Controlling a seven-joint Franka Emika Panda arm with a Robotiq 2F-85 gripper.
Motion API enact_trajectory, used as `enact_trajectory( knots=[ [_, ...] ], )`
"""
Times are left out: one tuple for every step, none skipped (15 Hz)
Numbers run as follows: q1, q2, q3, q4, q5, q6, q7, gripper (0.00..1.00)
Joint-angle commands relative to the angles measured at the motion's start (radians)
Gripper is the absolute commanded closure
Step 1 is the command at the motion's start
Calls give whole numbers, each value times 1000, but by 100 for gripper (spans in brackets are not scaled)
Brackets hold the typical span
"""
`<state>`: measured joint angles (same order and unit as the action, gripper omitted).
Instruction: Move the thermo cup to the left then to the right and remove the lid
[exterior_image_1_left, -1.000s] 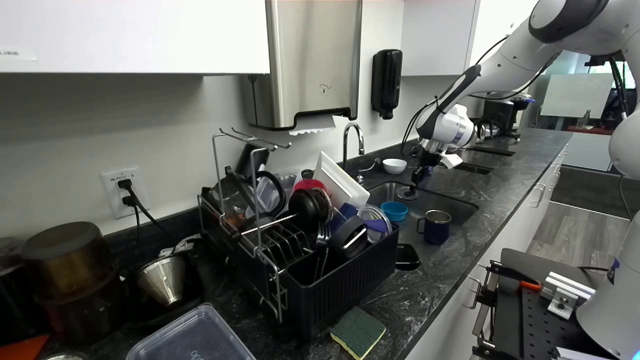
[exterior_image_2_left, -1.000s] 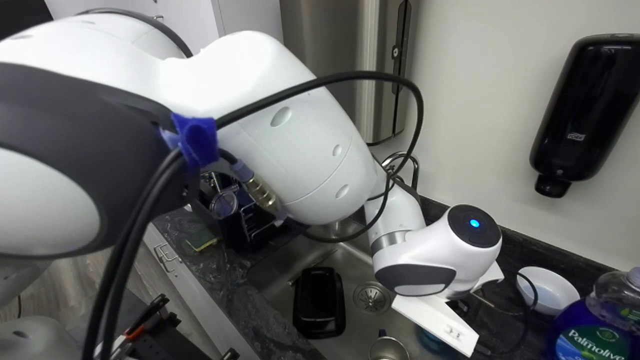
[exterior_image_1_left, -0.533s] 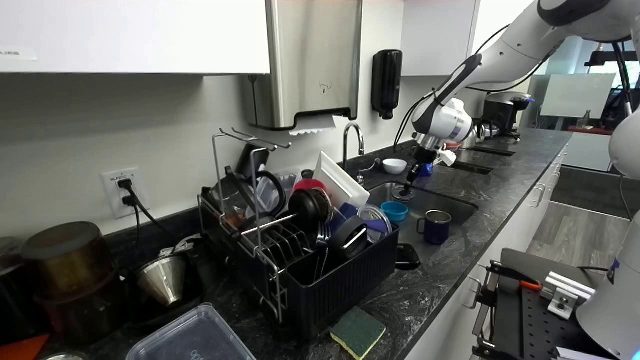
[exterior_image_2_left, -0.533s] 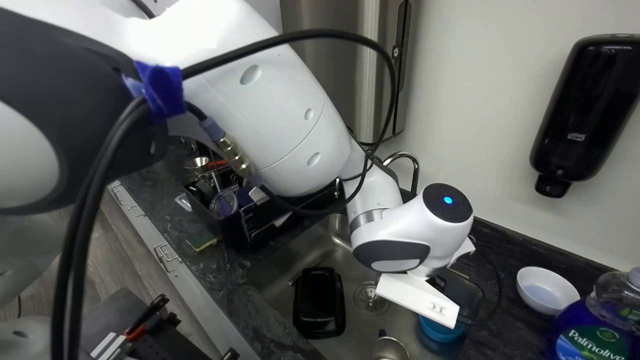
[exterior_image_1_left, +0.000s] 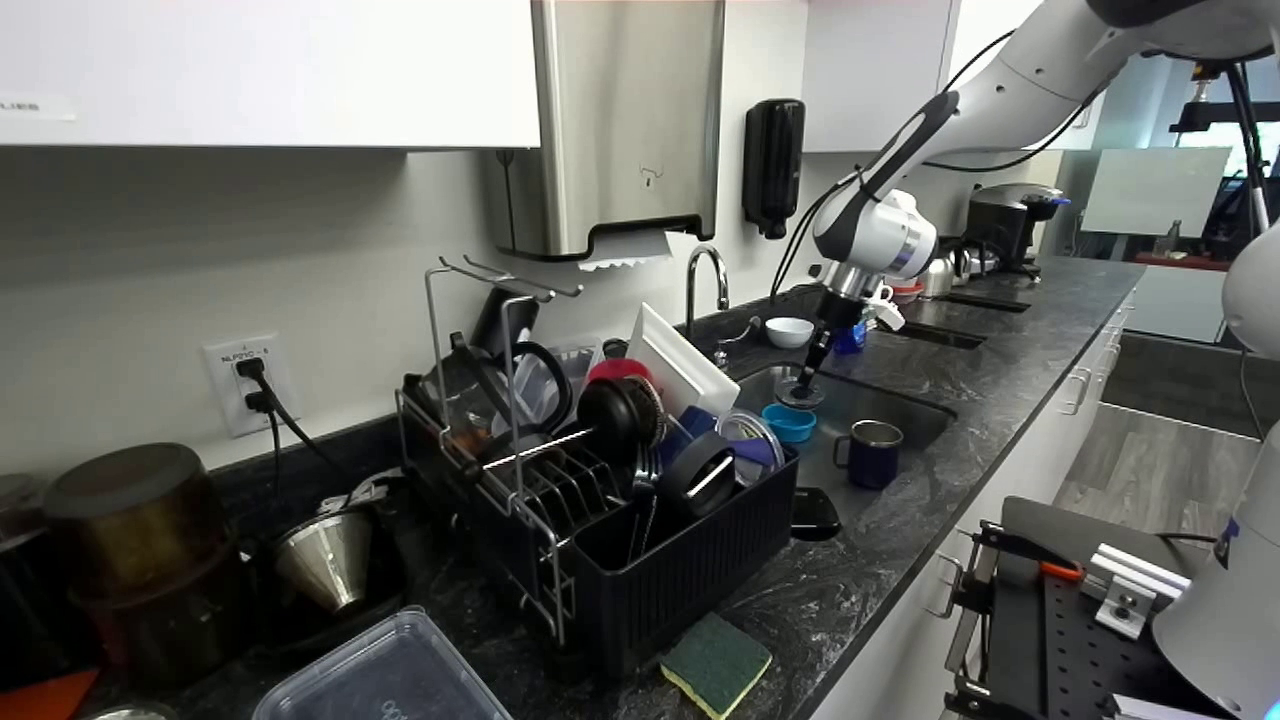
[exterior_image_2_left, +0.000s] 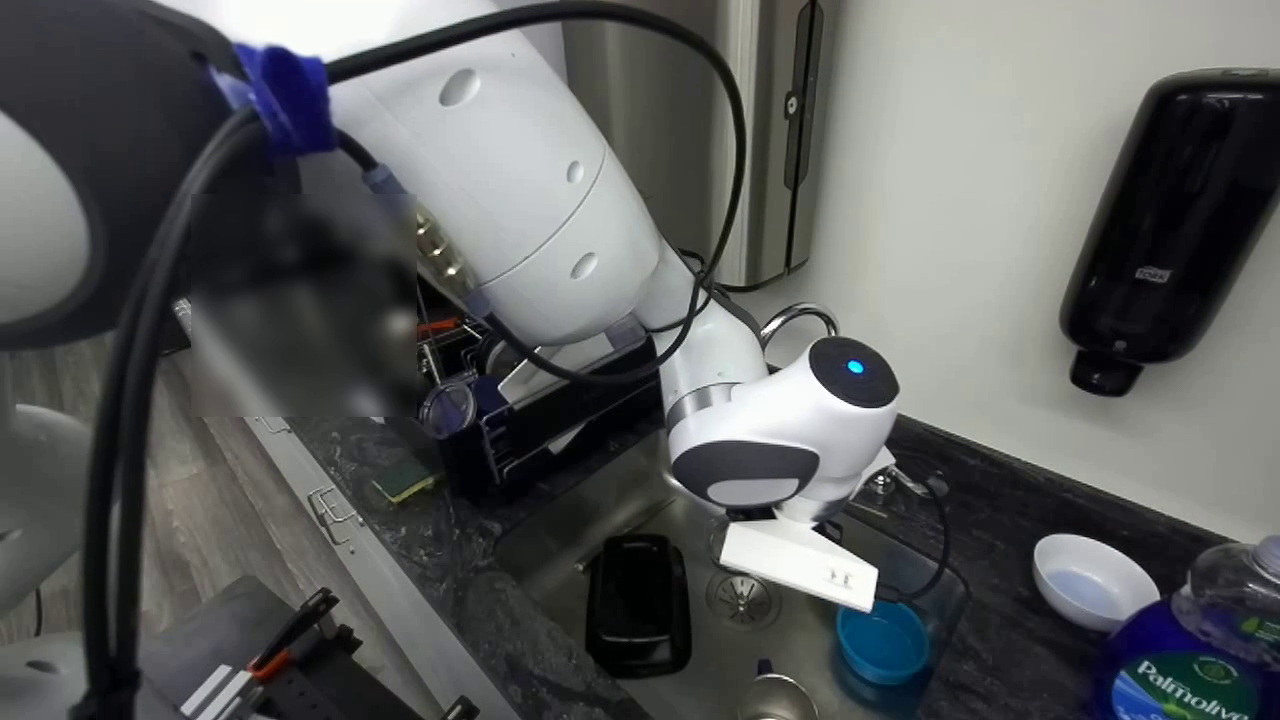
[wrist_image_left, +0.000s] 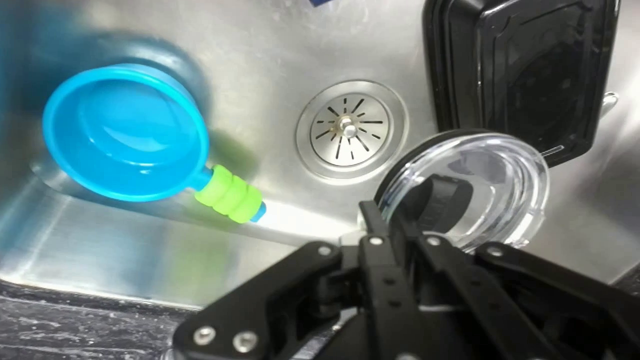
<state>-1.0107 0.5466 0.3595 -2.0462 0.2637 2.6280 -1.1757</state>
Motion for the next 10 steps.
enact_trajectory(
  knots=[
    [53,-35,-39,-10,43,-63,-58,98],
    [68,-34,-48,-6,46,-72,-62,98],
    [84,-32,-58,1,48,-86,-61,98],
    [98,-27,-65,6,54,-93,-66,98],
    [116,-21,-77,13,53,-101,-64,98],
    [133,-16,-90,17,53,-112,-61,98],
    [148,-12,-102,21,53,-128,-62,98],
    [164,-8,-115,20,53,-138,-62,98],
    [176,-6,-126,16,55,-147,-64,98],
    [188,-3,-138,12,57,-158,-66,98]
  ],
)
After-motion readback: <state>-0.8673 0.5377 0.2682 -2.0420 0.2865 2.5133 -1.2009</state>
